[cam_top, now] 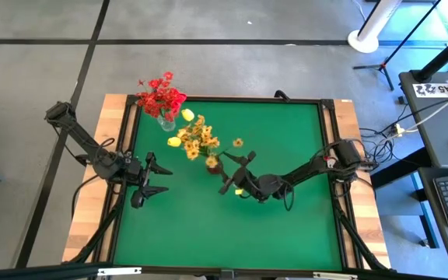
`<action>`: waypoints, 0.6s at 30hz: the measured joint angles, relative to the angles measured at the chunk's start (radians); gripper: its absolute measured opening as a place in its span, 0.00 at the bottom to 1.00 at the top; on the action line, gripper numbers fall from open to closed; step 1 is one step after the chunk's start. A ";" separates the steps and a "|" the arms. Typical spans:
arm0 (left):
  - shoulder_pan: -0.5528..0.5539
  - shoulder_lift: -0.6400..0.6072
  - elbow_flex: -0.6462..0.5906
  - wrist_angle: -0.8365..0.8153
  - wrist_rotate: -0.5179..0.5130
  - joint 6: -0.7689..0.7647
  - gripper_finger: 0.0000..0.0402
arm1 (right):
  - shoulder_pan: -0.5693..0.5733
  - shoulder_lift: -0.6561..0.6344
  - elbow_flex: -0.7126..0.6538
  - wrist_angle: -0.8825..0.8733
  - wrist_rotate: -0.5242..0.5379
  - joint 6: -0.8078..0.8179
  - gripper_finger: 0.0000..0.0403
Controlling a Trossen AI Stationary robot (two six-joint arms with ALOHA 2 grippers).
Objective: Sort flowers into vase by color
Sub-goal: Put the yellow flowers into the red vase, then return to Home Position
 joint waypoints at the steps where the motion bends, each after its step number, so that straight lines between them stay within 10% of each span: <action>1: 0.000 0.000 0.000 0.000 0.000 0.000 0.66 | 0.013 -0.013 0.000 0.000 0.008 -0.012 0.55; 10: 0.000 0.000 0.000 0.001 -0.011 0.008 0.66 | 0.127 -0.171 0.000 -0.206 0.102 -0.053 0.61; 18: 0.010 0.000 0.003 -0.001 -0.264 0.117 0.61 | 0.160 -0.404 -0.067 -0.396 0.074 -0.084 0.51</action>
